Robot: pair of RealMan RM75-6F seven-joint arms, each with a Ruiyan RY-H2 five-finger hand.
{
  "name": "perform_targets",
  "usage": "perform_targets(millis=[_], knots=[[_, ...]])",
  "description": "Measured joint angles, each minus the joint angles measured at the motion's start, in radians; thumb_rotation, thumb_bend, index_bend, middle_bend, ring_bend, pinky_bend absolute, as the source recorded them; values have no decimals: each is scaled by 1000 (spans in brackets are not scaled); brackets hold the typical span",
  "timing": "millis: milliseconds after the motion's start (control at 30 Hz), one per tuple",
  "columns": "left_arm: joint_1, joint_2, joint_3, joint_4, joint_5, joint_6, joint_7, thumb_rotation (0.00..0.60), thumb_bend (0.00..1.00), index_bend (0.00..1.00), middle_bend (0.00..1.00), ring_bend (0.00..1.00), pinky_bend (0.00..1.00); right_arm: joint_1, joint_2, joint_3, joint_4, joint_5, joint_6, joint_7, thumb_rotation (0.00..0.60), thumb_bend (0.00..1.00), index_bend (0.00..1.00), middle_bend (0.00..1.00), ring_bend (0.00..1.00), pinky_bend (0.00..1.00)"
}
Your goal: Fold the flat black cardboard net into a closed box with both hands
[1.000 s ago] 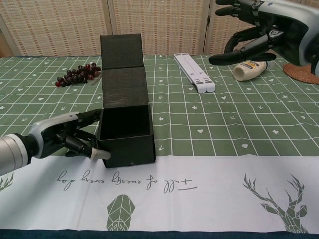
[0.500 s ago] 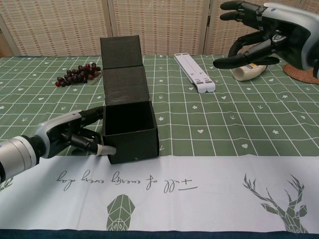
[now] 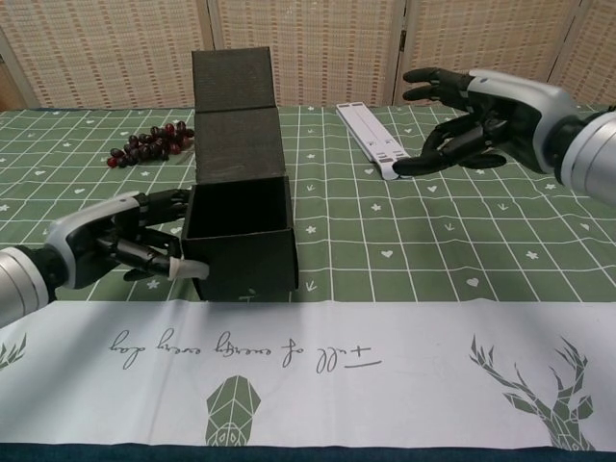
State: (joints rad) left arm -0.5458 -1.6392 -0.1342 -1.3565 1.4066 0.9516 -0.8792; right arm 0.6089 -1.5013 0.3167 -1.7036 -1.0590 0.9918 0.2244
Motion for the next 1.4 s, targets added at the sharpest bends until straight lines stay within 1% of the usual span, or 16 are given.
perform_targets(millis=[133, 333, 533, 733, 900, 1033, 1133, 1267, 1400], knots=[[0, 60, 11, -48, 52, 23, -31, 600, 80, 322, 293, 694, 912, 49, -41, 27, 56, 64, -43, -16, 600, 0, 0, 58, 563, 983], [-4, 131, 22, -118, 73, 36, -44, 600, 81, 322, 293, 692, 912, 114, -135, 54, 140, 131, -74, -49, 600, 0, 0, 64, 568, 982], [-8, 177, 40, -171, 92, 39, -44, 600, 81, 321, 293, 691, 912, 180, -233, 90, 226, 169, -83, -75, 600, 0, 0, 71, 574, 982], [-19, 197, 56, -209, 103, 30, -32, 600, 81, 321, 293, 691, 912, 240, -319, 128, 305, 190, -88, -84, 600, 0, 0, 74, 575, 983], [-33, 203, 67, -223, 105, 10, -17, 600, 81, 322, 293, 691, 912, 279, -370, 165, 356, 191, -78, -84, 600, 0, 0, 77, 575, 982], [-49, 198, 71, -225, 96, -14, -2, 600, 81, 321, 293, 691, 912, 301, -412, 204, 396, 187, -65, -52, 600, 0, 0, 110, 582, 982], [-60, 191, 69, -223, 84, -29, 11, 600, 80, 322, 293, 691, 912, 315, -438, 223, 420, 180, -60, -23, 600, 0, 0, 124, 584, 982], [-76, 180, 64, -213, 65, -52, 30, 600, 81, 321, 293, 691, 912, 318, -446, 235, 407, 166, -66, 14, 600, 0, 0, 143, 584, 983], [-84, 169, 56, -199, 39, -65, 48, 600, 80, 321, 293, 691, 912, 309, -428, 238, 361, 162, -77, 29, 600, 0, 0, 167, 586, 982]])
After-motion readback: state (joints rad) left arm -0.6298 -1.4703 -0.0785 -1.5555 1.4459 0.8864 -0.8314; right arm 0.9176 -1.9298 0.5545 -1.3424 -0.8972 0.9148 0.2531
